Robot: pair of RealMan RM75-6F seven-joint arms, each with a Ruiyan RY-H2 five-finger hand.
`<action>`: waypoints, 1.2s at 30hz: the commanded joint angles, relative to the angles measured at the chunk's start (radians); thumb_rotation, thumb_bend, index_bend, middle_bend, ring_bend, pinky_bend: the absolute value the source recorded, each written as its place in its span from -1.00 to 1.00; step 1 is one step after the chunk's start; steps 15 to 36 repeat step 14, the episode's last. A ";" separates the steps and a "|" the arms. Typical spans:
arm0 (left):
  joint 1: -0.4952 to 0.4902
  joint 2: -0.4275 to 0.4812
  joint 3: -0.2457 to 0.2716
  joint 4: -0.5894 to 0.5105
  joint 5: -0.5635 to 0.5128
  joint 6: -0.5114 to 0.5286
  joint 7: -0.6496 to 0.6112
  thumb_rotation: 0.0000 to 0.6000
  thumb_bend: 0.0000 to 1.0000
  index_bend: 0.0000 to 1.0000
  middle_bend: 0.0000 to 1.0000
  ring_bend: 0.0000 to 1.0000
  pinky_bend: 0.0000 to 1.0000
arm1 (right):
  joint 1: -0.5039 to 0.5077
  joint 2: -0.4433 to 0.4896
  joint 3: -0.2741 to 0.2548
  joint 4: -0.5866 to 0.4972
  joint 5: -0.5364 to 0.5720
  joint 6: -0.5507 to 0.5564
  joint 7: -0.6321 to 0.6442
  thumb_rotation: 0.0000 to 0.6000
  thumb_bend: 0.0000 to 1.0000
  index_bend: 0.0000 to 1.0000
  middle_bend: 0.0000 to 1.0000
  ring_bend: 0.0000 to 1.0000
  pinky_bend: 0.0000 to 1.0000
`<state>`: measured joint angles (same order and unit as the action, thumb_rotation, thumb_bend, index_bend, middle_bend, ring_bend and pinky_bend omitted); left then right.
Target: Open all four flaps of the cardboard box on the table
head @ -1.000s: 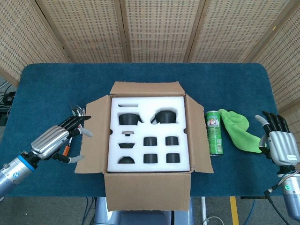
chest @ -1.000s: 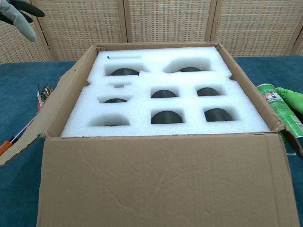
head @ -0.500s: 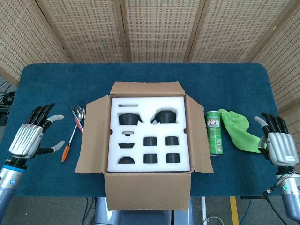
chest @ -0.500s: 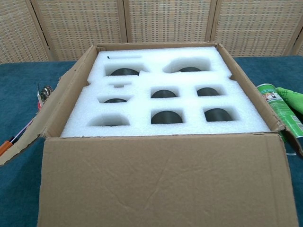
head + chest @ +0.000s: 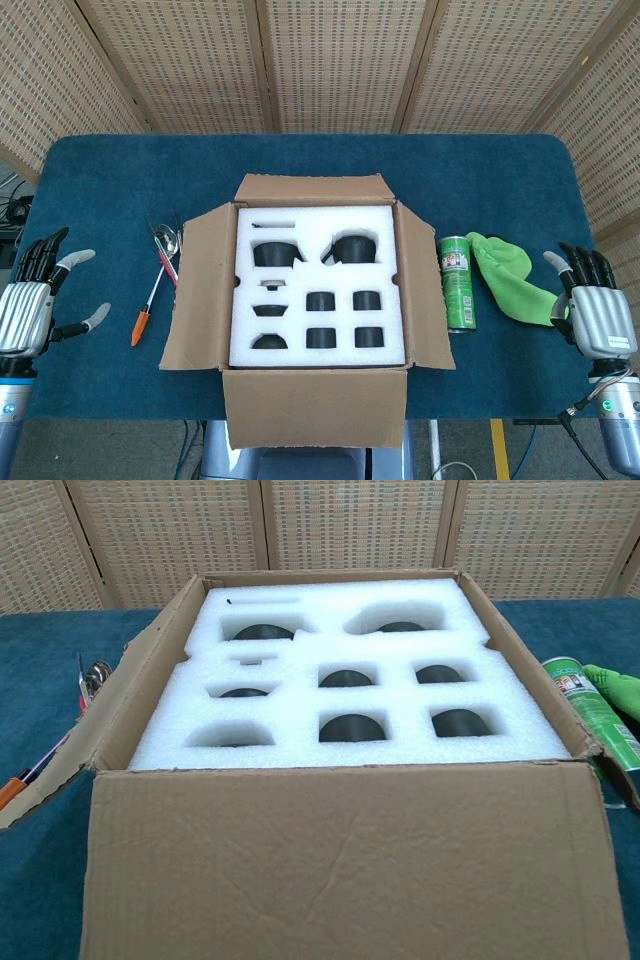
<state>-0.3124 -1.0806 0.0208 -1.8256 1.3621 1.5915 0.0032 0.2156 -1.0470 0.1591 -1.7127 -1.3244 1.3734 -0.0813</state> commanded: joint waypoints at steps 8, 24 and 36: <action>0.043 0.008 -0.006 -0.008 -0.013 -0.027 0.017 0.67 -0.50 -0.57 -1.00 -1.00 -1.00 | -0.008 0.008 -0.008 -0.019 -0.003 -0.001 -0.005 1.00 0.86 -0.72 -0.86 -1.00 -1.00; 0.059 0.032 -0.003 -0.039 -0.037 -0.061 0.088 0.67 -0.50 -0.57 -1.00 -1.00 -1.00 | -0.013 0.016 -0.009 -0.036 0.004 -0.001 -0.007 1.00 0.86 -0.72 -0.86 -1.00 -1.00; 0.059 0.032 -0.003 -0.039 -0.037 -0.061 0.088 0.67 -0.50 -0.57 -1.00 -1.00 -1.00 | -0.013 0.016 -0.009 -0.036 0.004 -0.001 -0.007 1.00 0.86 -0.72 -0.86 -1.00 -1.00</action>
